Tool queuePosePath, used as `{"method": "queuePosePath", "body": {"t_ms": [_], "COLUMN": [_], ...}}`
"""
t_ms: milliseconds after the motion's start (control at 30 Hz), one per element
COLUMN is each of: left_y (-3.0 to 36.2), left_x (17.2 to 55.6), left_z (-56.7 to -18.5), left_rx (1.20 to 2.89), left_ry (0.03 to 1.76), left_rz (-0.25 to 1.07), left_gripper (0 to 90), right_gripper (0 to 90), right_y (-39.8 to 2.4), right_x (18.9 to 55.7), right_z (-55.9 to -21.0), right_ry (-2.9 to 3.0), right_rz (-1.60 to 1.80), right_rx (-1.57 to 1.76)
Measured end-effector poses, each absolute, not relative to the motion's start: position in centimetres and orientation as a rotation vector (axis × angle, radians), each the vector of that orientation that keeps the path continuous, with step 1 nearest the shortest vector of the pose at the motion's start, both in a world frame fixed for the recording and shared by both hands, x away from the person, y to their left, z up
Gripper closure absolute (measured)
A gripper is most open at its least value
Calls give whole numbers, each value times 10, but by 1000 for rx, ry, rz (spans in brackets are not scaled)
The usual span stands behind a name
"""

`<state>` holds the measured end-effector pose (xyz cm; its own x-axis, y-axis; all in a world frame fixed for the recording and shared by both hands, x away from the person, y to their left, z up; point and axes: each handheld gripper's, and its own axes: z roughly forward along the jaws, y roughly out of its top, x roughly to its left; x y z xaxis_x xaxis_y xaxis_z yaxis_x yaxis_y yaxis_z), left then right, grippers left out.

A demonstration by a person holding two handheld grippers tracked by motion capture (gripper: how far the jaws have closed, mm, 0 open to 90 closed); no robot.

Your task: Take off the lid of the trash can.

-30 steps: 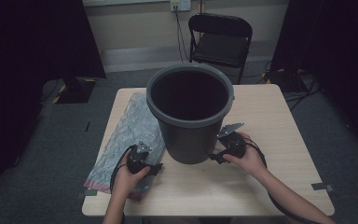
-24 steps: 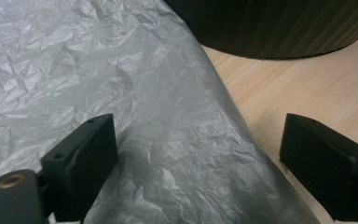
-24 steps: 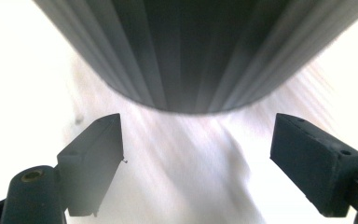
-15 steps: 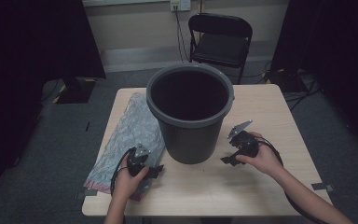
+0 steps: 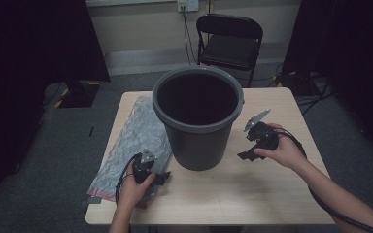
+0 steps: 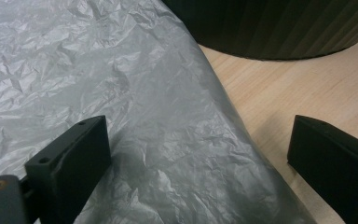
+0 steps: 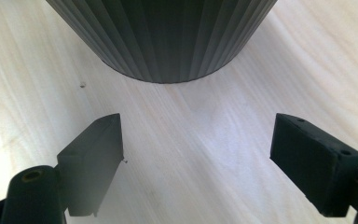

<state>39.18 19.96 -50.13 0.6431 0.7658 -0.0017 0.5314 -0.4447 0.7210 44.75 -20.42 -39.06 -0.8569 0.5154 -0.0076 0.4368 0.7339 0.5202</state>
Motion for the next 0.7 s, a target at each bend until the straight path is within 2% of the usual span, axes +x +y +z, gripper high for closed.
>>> {"method": "queuePosePath", "body": {"t_ms": [100,700], "left_y": [198,197], "left_x": [394,394], "left_z": [-502,-502], "left_rx": [2165,2161], "left_ry": [1009,1020], "left_rz": [422,422], "left_gripper": [2,0], "right_gripper": [168,175], "right_y": [-207,-218], "right_x": [449,456], "right_z": [-372,-282], "right_ry": [2769,2693], "right_rz": [777,725], "right_rx": [761,760]}}
